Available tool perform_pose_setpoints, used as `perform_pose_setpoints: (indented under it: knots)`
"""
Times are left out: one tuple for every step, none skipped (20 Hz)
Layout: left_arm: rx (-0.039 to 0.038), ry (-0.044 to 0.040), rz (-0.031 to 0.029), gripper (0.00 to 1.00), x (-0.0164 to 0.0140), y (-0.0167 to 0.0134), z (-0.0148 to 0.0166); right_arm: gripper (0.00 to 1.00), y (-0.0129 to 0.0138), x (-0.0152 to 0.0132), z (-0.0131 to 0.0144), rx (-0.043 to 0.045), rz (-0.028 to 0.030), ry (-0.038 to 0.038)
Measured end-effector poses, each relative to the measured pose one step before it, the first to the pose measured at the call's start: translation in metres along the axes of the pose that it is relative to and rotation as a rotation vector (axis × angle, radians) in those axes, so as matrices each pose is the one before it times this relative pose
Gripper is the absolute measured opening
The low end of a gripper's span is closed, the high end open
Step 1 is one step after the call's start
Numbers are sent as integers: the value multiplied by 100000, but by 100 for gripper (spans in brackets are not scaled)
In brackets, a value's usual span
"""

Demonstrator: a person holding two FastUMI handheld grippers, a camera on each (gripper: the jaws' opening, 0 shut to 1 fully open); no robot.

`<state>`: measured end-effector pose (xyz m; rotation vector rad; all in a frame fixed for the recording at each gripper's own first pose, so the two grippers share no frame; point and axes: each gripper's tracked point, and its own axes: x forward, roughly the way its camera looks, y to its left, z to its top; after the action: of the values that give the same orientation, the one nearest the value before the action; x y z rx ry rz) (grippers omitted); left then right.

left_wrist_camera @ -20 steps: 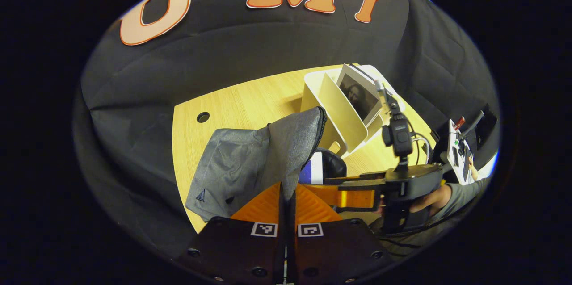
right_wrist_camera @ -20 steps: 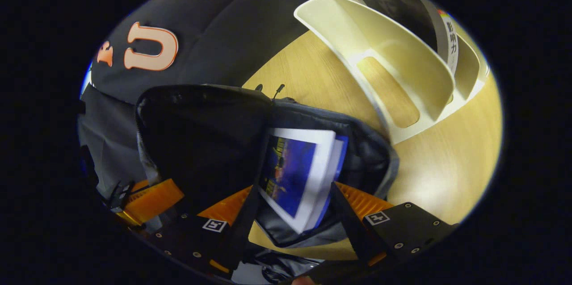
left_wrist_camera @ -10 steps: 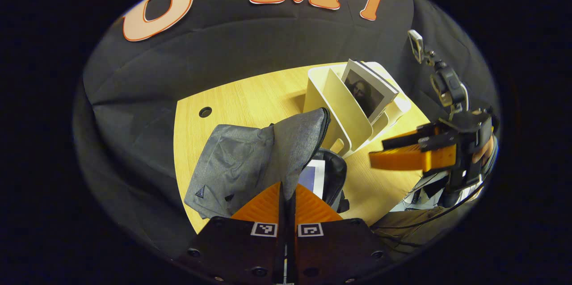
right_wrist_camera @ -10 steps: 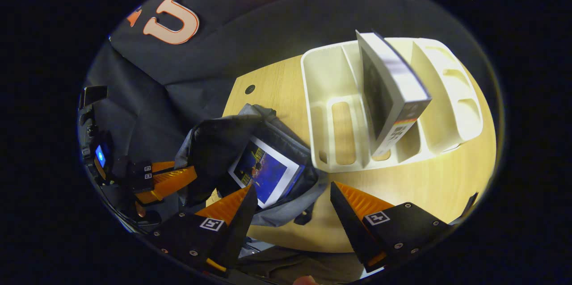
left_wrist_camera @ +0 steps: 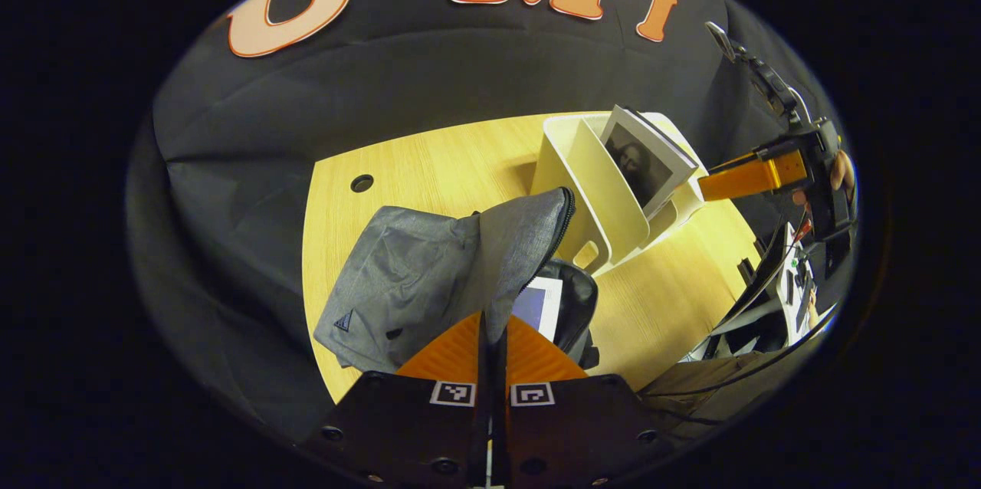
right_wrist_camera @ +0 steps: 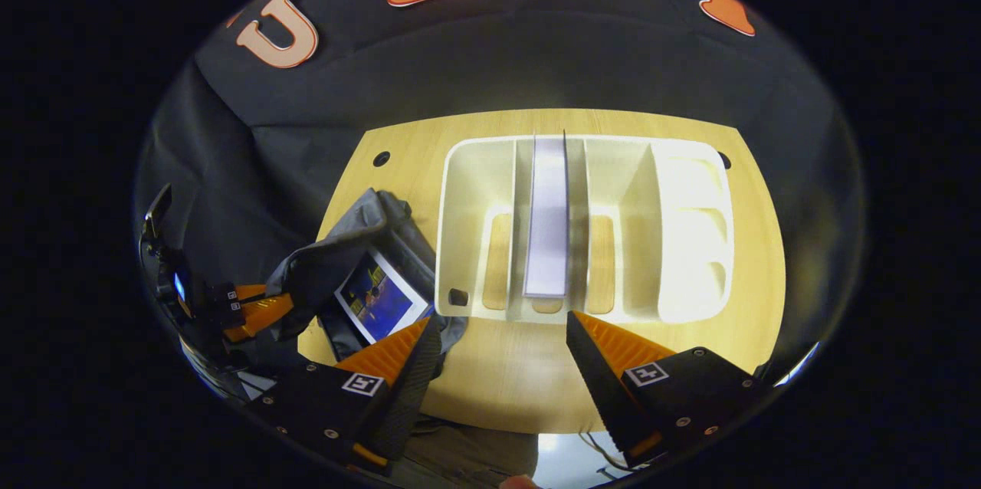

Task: Open the schoolbag, grab two books from the bookshelf and put them into the schoolbag.

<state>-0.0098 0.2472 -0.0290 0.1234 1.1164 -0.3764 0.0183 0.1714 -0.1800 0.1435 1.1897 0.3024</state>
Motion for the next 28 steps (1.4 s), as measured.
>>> perform_pose_setpoints:
  knots:
    - [-173,75,586,2,-77,17,-13,98,-372,147,690,-1301,-181,389]
    - [-110,281,491,2,-6,6,32,98,-223,142,575,-730,211,360]
    - [52,172,492,3,29,98,-100,98,-186,348,587,-66,317,707]
    - [-71,357,665,2,-40,82,27,98,-250,449,428,76,147,877]
    - [-200,262,841,2,-44,51,-23,98,-351,529,485,-20,-273,887]
    - [-217,340,771,2,-39,47,-10,98,-417,522,394,-113,-463,788]
    - [-343,284,655,2,-55,35,-18,98,-375,619,460,-36,59,825]
    - [-291,380,549,2,16,20,26,98,-207,718,269,205,64,947]
    - [-454,393,648,2,28,26,-60,97,-150,621,354,259,263,1150]
    - [-589,613,556,2,32,-66,17,97,-173,701,237,-147,168,1068]
    - [-547,420,729,3,162,4,-84,96,-302,709,286,-231,-380,861]
    - [-454,464,585,2,56,-37,60,93,-156,481,210,-426,-100,909]
    - [-406,232,699,2,83,-12,-19,92,-104,476,320,232,227,835]
    - [-703,454,468,2,59,-62,53,88,60,557,189,438,541,821]
    - [-763,421,648,3,-60,54,-75,85,-180,535,233,507,91,668]
    - [-741,456,509,3,59,21,-37,79,-207,465,129,521,-294,454]
    - [-557,344,582,2,-4,-72,15,77,-133,399,175,682,66,712]
    - [-460,418,527,3,80,-4,28,71,-100,393,146,597,6,461]
    - [-223,213,537,2,16,-60,-46,68,-13,344,262,462,-146,24]
    - [-305,315,568,3,-20,50,68,62,-2,284,70,626,15,259]
    - [-304,233,562,3,-81,-49,-111,59,-170,193,129,493,-588,417]
    - [-394,205,435,2,-7,17,88,52,-188,125,-7,400,-893,106]
    - [-307,145,441,3,-72,25,-117,50,-295,38,140,539,-1209,-383]
    - [-335,132,377,2,2,-46,53,46,-526,44,156,472,-2141,-1004]
    - [-340,71,285,2,-121,-8,-108,44,-212,-37,29,732,-443,18]
    - [-445,-60,235,2,-92,-34,-8,39,-16,-86,-296,639,0,1110]
    - [16,-339,-57,2,-51,-60,-44,39,-110,-217,-97,537,-321,84]
    - [60,-386,-241,3,-14,19,88,39,-150,-319,-22,82,-675,-963]
